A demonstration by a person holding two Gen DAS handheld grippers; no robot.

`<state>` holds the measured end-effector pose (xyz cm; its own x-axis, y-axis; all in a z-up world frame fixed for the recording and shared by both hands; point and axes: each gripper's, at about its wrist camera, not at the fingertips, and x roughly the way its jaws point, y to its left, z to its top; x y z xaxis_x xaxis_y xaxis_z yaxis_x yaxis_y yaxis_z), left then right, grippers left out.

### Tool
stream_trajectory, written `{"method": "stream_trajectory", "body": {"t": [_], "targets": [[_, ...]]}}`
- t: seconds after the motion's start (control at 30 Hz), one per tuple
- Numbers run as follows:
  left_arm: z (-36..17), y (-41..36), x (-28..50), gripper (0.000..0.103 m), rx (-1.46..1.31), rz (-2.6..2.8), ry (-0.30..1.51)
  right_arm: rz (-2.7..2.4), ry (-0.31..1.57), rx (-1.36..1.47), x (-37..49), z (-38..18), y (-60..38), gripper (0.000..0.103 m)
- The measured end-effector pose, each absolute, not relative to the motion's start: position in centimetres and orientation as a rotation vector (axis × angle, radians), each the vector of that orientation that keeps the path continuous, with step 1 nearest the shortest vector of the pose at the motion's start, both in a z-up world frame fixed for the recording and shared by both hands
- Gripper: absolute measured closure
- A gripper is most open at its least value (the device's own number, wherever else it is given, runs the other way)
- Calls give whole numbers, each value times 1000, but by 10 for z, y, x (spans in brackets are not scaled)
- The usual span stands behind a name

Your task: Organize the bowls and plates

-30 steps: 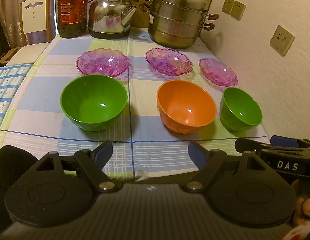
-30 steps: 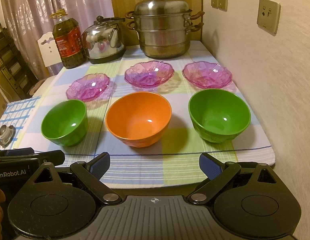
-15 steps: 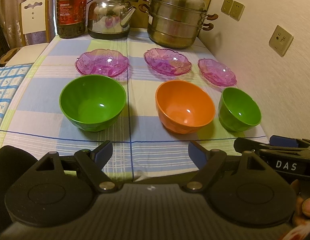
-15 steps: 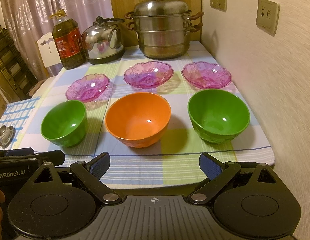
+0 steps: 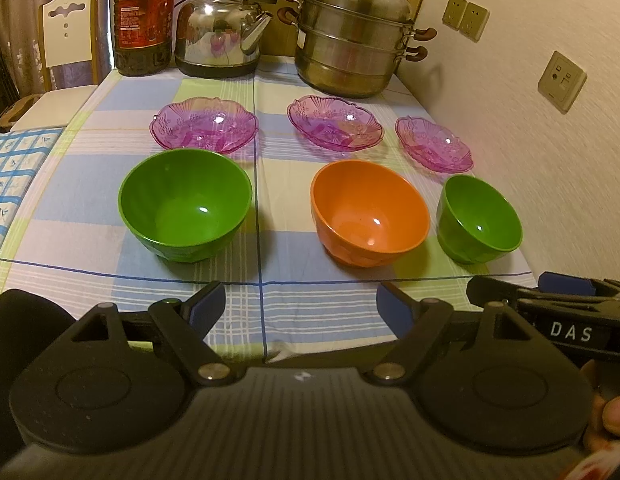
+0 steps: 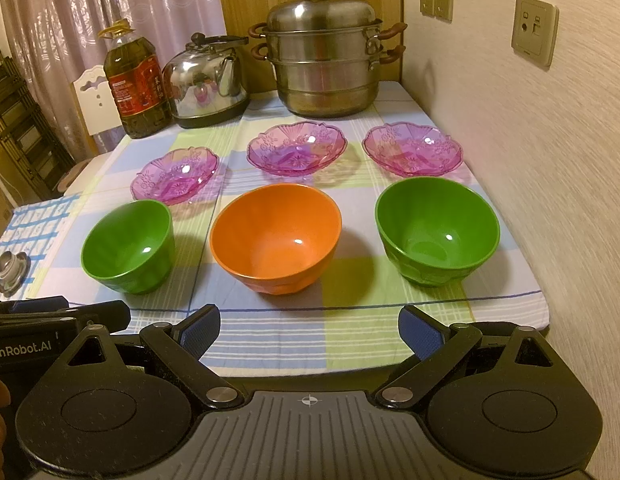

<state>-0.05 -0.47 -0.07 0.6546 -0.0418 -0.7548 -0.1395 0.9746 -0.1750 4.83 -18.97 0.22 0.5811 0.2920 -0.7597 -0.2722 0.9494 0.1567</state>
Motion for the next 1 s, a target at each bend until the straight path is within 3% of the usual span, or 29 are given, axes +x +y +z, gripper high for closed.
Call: {"method": "stream_trajectory", "body": {"t": [0.5, 1.0], "targets": [[7, 10, 3, 22, -262, 74, 828, 359, 886, 75, 52, 4, -186, 7], [37, 131, 74, 22, -308, 187, 710, 521, 817, 144, 135, 29, -106, 7]]}}
